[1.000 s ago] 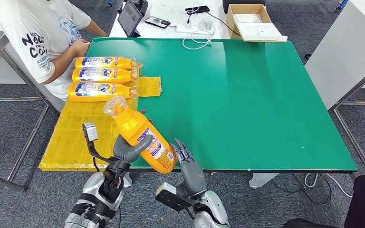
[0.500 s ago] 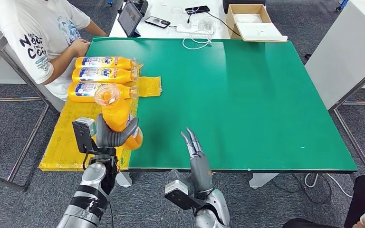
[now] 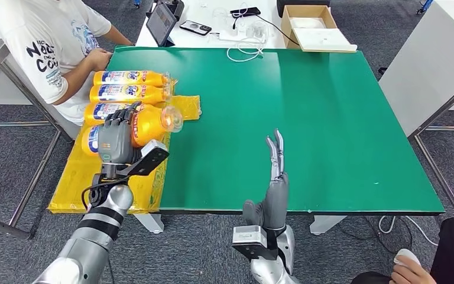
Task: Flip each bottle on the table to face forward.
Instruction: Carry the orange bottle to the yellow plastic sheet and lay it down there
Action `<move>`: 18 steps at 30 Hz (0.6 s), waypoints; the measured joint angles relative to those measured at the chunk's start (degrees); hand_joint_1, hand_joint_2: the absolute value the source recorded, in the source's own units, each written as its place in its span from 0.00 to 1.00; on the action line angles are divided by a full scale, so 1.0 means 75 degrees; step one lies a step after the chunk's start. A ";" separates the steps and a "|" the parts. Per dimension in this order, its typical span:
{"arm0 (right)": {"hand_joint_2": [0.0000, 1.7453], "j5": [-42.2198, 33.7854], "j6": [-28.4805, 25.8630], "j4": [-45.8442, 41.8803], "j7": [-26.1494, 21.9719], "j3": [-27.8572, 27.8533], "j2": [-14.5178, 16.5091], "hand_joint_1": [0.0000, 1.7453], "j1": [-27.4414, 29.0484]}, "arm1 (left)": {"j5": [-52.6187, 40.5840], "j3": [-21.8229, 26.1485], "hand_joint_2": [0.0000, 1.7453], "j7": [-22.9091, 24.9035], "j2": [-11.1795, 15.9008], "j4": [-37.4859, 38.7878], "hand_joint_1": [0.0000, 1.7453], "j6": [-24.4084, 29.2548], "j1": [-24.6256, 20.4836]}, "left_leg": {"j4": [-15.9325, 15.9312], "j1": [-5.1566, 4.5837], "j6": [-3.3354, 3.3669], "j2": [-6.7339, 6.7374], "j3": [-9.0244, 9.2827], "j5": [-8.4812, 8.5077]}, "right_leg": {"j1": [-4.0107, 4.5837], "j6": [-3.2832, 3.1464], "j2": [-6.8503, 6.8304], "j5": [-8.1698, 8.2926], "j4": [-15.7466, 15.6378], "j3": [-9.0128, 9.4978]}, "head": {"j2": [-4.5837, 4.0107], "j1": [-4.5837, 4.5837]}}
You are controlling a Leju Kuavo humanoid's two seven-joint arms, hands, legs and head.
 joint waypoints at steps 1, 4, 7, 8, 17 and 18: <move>0.00 -0.0017 -0.0005 -0.0050 -0.0003 0.0017 -0.0006 0.00 0.0001 | -0.0126 0.0050 1.00 0.0025 0.0046 0.0142 1.00 0.0007 -0.0047 | 0.0000 0.0000 0.0000 0.0002 0.0000 0.0000 | 0.0000 0.0000 0.0002 0.0000 0.0000 -0.0001 | 0.0000 -0.0001; 0.00 -0.0038 -0.0009 -0.0144 -0.0011 0.0039 -0.0027 0.00 0.0005 | -0.0215 0.0142 1.00 0.0055 0.0133 0.0419 1.00 0.0025 -0.0132 | 0.0000 0.0000 0.0000 0.0000 -0.0003 0.0000 | 0.0000 -0.0001 0.0003 0.0000 0.0000 -0.0003 | 0.0000 0.0001; 0.00 -0.0051 -0.0011 -0.0212 -0.0014 0.0063 -0.0047 0.00 0.0005 | -0.0244 0.0207 1.00 0.0060 0.0194 0.0650 1.00 0.0030 -0.0243 | 0.0000 0.0000 0.0000 -0.0003 -0.0005 0.0000 | -0.0001 -0.0001 0.0002 -0.0001 0.0000 -0.0002 | 0.0000 0.0001; 0.00 -0.0055 -0.0011 -0.0232 -0.0014 0.0072 -0.0050 0.00 0.0005 | -0.0247 0.0228 1.00 0.0061 0.0212 0.0717 1.00 0.0030 -0.0273 | 0.0000 0.0000 0.0000 -0.0002 -0.0006 0.0000 | -0.0001 -0.0001 0.0003 -0.0001 0.0000 -0.0003 | 0.0000 0.0001; 0.00 -0.0181 0.0030 -0.0312 -0.0014 0.0105 -0.0052 0.00 0.0002 | -0.0863 0.0268 1.00 0.0586 0.0317 0.1328 1.00 -0.0096 -0.0505 | 0.0000 0.0000 0.0000 -0.0002 -0.0004 0.0000 | 0.0000 -0.0001 0.0003 -0.0001 0.0000 -0.0001 | 0.0000 0.0002; 0.00 -0.0224 0.0073 -0.0313 -0.0014 0.0114 -0.0052 0.00 -0.0004 | -0.1148 0.0235 1.00 0.0816 0.0372 0.1556 1.00 -0.0208 -0.0584 | 0.0000 0.0000 0.0000 -0.0001 -0.0004 0.0000 | 0.0000 -0.0001 0.0003 0.0000 0.0000 -0.0001 | 0.0000 0.0002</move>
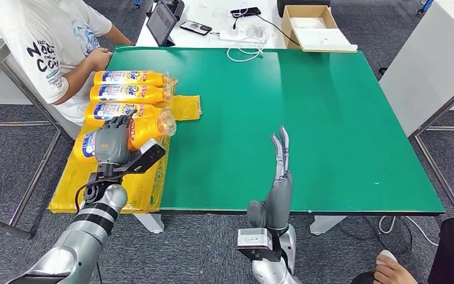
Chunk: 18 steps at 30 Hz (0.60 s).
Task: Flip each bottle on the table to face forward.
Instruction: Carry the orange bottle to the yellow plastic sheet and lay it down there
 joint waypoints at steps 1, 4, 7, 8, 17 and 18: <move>0.00 -0.0033 0.0055 0.0001 0.0000 0.0012 0.0000 0.00 -0.0009 | -0.0295 -0.0053 1.00 0.0239 0.0068 0.0245 1.00 -0.0133 -0.0077 | 0.0000 0.0000 0.0000 0.0002 0.0001 0.0000 | 0.0000 0.0000 0.0001 0.0000 0.0000 -0.0001 | 0.0000 0.0000; 0.00 -0.0090 0.0228 0.0034 0.0000 0.0044 0.0000 0.00 -0.0057 | -0.0960 -0.0265 1.00 0.0752 0.0304 0.0992 1.00 -0.0541 -0.0273 | 0.0000 0.0001 0.0000 0.0010 0.0003 0.0000 | 0.0001 -0.0001 0.0004 0.0001 0.0001 -0.0003 | 0.0000 -0.0002; 0.00 -0.0117 0.0345 0.0127 0.0000 0.0074 0.0000 0.00 -0.0109 | -0.1042 -0.0374 1.00 0.0854 0.0473 0.1570 1.00 -0.0890 -0.0380 | 0.0000 0.0001 -0.0001 0.0012 0.0002 0.0001 | 0.0001 -0.0001 0.0004 0.0001 0.0001 -0.0004 | 0.0000 -0.0001; 0.00 -0.0117 0.0373 0.0165 0.0000 0.0090 0.0001 0.00 -0.0121 | -0.1029 -0.0384 1.00 0.0876 0.0509 0.1713 1.00 -0.0987 -0.0401 | 0.0000 0.0001 -0.0001 0.0010 0.0001 0.0001 | 0.0001 -0.0001 0.0004 0.0000 0.0001 -0.0004 | 0.0000 -0.0001; 0.00 -0.0008 0.0611 0.0570 0.0168 0.0210 0.0003 0.00 -0.0235 | -0.0906 -0.0408 1.00 0.1013 0.0640 0.2368 1.00 -0.1443 -0.0586 | -0.0002 0.0000 -0.0001 -0.0002 0.0006 -0.0001 | 0.0000 -0.0002 0.0000 -0.0002 0.0001 0.0007 | 0.0000 -0.0001; 0.00 0.0001 0.0627 0.0608 0.0178 0.0218 0.0003 0.00 -0.0241 | -0.0886 -0.0408 1.00 0.1012 0.0649 0.2400 1.00 -0.1456 -0.0600 | -0.0002 0.0000 -0.0001 -0.0002 0.0009 -0.0001 | 0.0000 -0.0002 0.0001 -0.0001 0.0001 0.0009 | 0.0000 -0.0001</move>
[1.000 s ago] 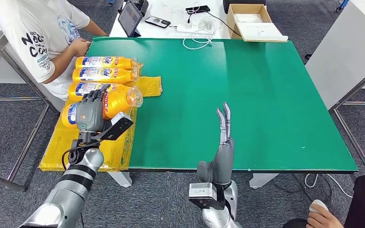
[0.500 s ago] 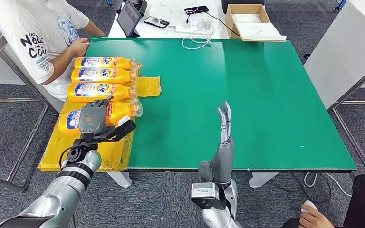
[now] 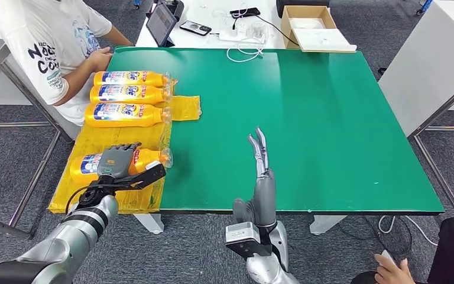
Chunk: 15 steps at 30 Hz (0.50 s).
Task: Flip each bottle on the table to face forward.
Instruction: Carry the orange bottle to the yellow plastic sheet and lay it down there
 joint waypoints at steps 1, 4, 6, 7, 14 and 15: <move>0.00 0.0004 0.0012 0.0036 0.0006 0.0008 0.0000 0.00 -0.0007 | 0.0014 0.0000 1.00 -0.0001 0.0007 0.0029 1.00 -0.0023 -0.0018 | 0.0000 0.0000 0.0000 0.0000 0.0004 0.0000 | 0.0000 0.0000 0.0000 0.0000 0.0000 0.0004 | 0.0000 0.0000; 0.00 0.0007 0.0021 0.0119 0.0020 0.0017 0.0000 0.00 -0.0023 | 0.0079 0.0000 0.75 -0.0012 0.0024 0.0086 0.35 -0.0138 -0.0073 | 0.0000 0.0000 0.0000 0.0000 0.0019 0.0000 | 0.0001 0.0000 0.0000 0.0000 0.0000 0.0019 | 0.0000 0.0000; 0.00 0.0007 0.0027 0.0157 0.0029 0.0017 0.0000 0.00 -0.0027 | 0.0276 0.0025 0.25 -0.0101 0.0028 0.0105 0.00 -0.0294 -0.0096 | 0.0000 0.0001 0.0000 0.0000 0.0025 0.0000 | 0.0001 0.0000 0.0000 0.0000 0.0000 0.0024 | 0.0000 0.0000; 0.00 0.0012 0.0031 0.0172 0.0032 0.0017 0.0000 0.00 -0.0029 | 0.0476 0.0068 0.00 -0.0191 0.0026 0.0114 0.00 -0.0446 -0.0112 | 0.0000 0.0001 -0.0001 0.0000 0.0027 0.0000 | 0.0001 0.0000 0.0000 0.0000 0.0000 0.0025 | 0.0000 0.0000; 0.00 0.0106 0.0196 0.0310 0.0099 0.0012 0.0003 0.00 -0.0090 | 0.2137 0.0797 0.00 -0.0939 -0.0076 0.0138 0.00 -0.2637 -0.0367 | -0.0004 0.0000 -0.0003 -0.0050 0.0084 -0.0004 | -0.0001 -0.0002 -0.0039 -0.0033 -0.0003 0.0085 | 0.0000 0.0001; 0.00 0.0110 0.0213 0.0337 0.0099 0.0011 0.0003 0.00 -0.0105 | 0.2242 0.0884 0.00 -0.0998 -0.0100 0.0138 0.00 -0.2816 -0.0383 | -0.0005 0.0000 -0.0003 -0.0057 0.0093 -0.0006 | -0.0001 -0.0003 -0.0044 -0.0038 -0.0003 0.0096 | 0.0000 0.0001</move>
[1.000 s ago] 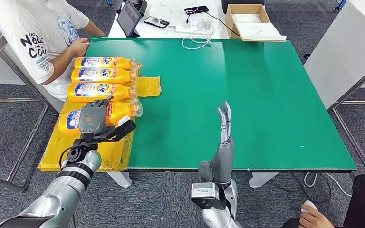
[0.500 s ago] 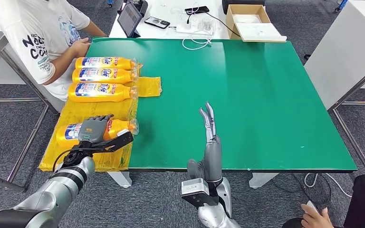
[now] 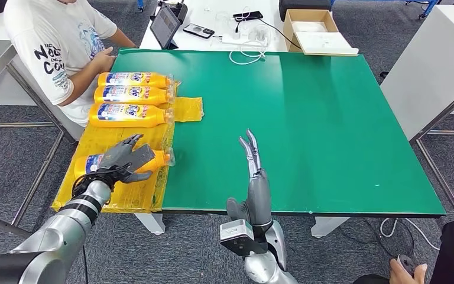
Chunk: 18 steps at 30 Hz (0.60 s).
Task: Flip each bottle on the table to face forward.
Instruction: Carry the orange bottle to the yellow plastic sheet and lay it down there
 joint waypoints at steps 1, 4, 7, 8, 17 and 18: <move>0.00 0.0001 0.0020 0.0028 0.0001 0.0000 0.0000 0.00 -0.0014 | 0.0087 0.0076 0.00 -0.0054 -0.0025 0.0000 0.00 -0.0152 -0.0011 | 0.0000 0.0000 0.0000 -0.0001 0.0005 -0.0001 | 0.0000 -0.0003 -0.0002 -0.0001 0.0000 0.0006 | 0.0000 0.0001; 0.00 0.0001 0.0094 0.0134 0.0003 0.0000 0.0000 0.00 -0.0049 | 0.0450 0.0295 0.00 -0.0257 -0.0085 0.0000 0.00 -0.0744 -0.0057 | -0.0001 -0.0002 0.0000 0.0001 0.0016 -0.0001 | -0.0001 0.0003 -0.0002 0.0008 0.0000 0.0026 | 0.0000 -0.0001; 0.00 -0.0017 0.0171 0.0291 -0.0002 -0.0001 0.0000 0.00 -0.0112 | 0.0889 0.0503 0.00 -0.0447 -0.0112 0.0007 0.00 -0.1545 -0.0114 | -0.0001 -0.0002 0.0000 -0.0001 0.0035 0.0001 | -0.0001 0.0005 -0.0003 0.0010 0.0000 0.0044 | 0.0000 -0.0002; 0.00 -0.0030 0.0200 0.0346 -0.0009 -0.0002 0.0000 0.00 -0.0141 | 0.1036 0.0567 0.00 -0.0504 -0.0112 0.0012 0.00 -0.1817 -0.0138 | -0.0001 -0.0002 0.0000 -0.0001 0.0040 0.0001 | 0.0000 0.0005 -0.0003 0.0010 0.0000 0.0050 | 0.0000 -0.0001; 0.00 -0.0097 0.0243 0.0659 -0.0088 -0.0053 0.0000 0.00 -0.0227 | 0.1616 0.0991 0.00 -0.0827 -0.0192 0.0023 0.00 -0.2332 -0.0135 | -0.0001 -0.0002 0.0000 -0.0001 0.0046 0.0002 | 0.0000 0.0006 -0.0003 0.0008 0.0000 0.0058 | 0.0000 -0.0001; 0.00 -0.0098 0.0243 0.0675 -0.0091 -0.0060 0.0000 0.00 -0.0227 | 0.1630 0.1013 0.00 -0.0841 -0.0199 0.0023 0.00 -0.2297 -0.0133 | -0.0001 -0.0002 0.0000 -0.0001 0.0045 0.0002 | -0.0001 0.0006 -0.0003 0.0008 0.0000 0.0057 | 0.0000 -0.0001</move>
